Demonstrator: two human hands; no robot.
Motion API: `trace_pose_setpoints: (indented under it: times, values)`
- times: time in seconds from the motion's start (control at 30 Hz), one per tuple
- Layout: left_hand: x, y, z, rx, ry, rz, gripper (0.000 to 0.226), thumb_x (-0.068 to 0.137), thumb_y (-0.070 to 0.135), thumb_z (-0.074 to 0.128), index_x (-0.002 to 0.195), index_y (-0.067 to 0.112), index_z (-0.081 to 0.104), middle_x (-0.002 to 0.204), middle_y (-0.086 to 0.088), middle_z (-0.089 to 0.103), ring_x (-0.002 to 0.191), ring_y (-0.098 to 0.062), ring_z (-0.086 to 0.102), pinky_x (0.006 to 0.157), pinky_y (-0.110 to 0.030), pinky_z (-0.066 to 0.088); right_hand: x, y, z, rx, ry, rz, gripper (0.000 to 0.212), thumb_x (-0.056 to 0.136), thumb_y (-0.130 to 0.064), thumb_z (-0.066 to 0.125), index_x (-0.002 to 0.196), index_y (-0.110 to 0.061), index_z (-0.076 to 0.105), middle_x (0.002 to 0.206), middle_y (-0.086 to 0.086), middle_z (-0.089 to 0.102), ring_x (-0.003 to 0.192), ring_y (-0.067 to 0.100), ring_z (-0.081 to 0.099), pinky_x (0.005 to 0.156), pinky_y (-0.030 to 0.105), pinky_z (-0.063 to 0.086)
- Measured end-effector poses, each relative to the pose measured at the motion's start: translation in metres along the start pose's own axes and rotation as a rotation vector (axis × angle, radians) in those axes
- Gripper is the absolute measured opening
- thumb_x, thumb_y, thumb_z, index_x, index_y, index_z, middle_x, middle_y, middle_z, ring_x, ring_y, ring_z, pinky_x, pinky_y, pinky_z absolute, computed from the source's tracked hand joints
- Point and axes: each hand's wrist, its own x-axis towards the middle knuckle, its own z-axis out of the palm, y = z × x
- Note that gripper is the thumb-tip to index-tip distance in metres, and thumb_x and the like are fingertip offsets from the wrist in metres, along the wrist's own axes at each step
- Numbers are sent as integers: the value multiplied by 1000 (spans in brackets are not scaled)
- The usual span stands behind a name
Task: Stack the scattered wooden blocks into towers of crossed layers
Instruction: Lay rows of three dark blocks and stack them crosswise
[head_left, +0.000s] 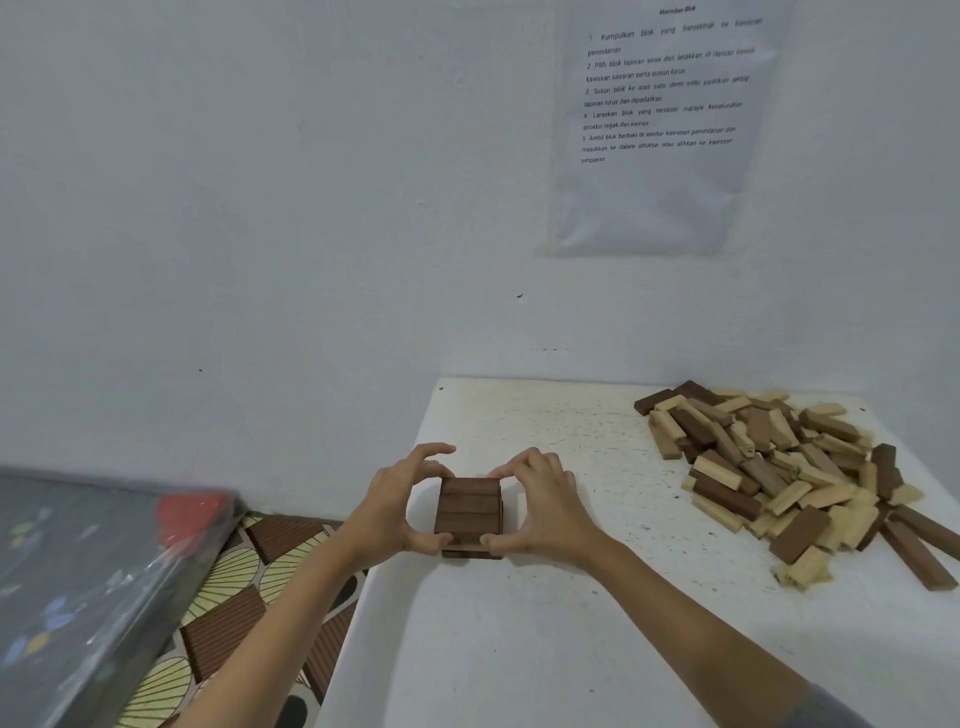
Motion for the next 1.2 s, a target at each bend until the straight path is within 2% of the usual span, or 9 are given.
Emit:
trace_pose_setpoints:
  times: [0.5, 0.67, 0.77, 0.83, 0.93, 1.0, 1.1, 1.17, 1.2]
  values:
    - [0, 1, 3, -26, -24, -37, 89, 62, 40, 80, 134, 51, 30, 121, 22, 58, 124, -16, 46, 109, -46, 35, -3, 4, 2, 41, -6, 24, 66, 64, -43, 80, 123, -35, 52, 115, -12, 43, 110, 7, 31, 91, 27, 26]
    - [-3, 1, 5, -60, -31, -45, 84, 65, 40, 81, 133, 52, 32, 122, 25, 55, 127, -8, 47, 111, -41, 32, -5, 6, 4, 51, -19, 41, 66, 68, -45, 78, 126, -36, 50, 115, -13, 43, 112, 7, 32, 92, 28, 26]
    - [-5, 3, 6, -94, -27, -42, 80, 71, 27, 83, 132, 48, 35, 125, 23, 55, 128, 2, 45, 112, -35, 32, -6, 6, 4, 79, -37, 58, 66, 70, -44, 78, 128, -37, 48, 116, -12, 44, 113, 7, 32, 95, 29, 27]
    - [-7, 3, 5, -101, -38, -26, 83, 71, 30, 83, 136, 46, 33, 133, 21, 52, 130, 5, 41, 113, -36, 31, -9, 6, 2, 85, -50, 61, 72, 71, -44, 78, 133, -37, 43, 119, -13, 44, 115, 7, 31, 98, 30, 27]
    - [-13, 2, 5, -96, -33, -7, 91, 73, 50, 76, 146, 45, 22, 148, 30, 31, 139, 7, 26, 113, -30, 25, -16, 6, -3, 144, -131, 91, 92, 71, -45, 79, 145, -39, 25, 129, -14, 38, 121, 5, 28, 103, 29, 25]
    - [-20, 5, 8, -233, 69, -84, 77, 87, 51, 65, 147, 46, 19, 150, 34, 24, 140, 9, 21, 113, -25, 21, -21, 6, -2, 311, -150, 151, 90, 80, -37, 74, 149, -38, 17, 136, -12, 33, 130, 7, 25, 110, 33, 24]
    - [-31, 14, 20, -546, 224, -252, 53, 98, 53, 41, 147, 47, 19, 151, 30, 22, 142, 4, 21, 113, -25, 17, -28, -3, 12, 684, -54, 296, 74, 94, -15, 55, 152, -31, 13, 153, -10, 23, 145, 12, 14, 119, 45, 19]
    - [-37, 20, 32, -609, 219, -303, 60, 89, 59, 38, 145, 44, 23, 151, 28, 25, 141, 6, 23, 111, -22, 16, -33, -11, 26, 638, -4, 340, 71, 97, -13, 47, 154, -28, 6, 160, -8, 9, 148, 12, 3, 122, 44, 8]
    - [-39, 25, 38, -630, 185, -287, 63, 86, 64, 39, 144, 42, 30, 146, 29, 33, 135, 13, 29, 109, -18, 18, -36, -14, 33, 562, -8, 340, 71, 98, -15, 45, 154, -26, 2, 161, -8, 3, 148, 12, -2, 122, 41, 3]
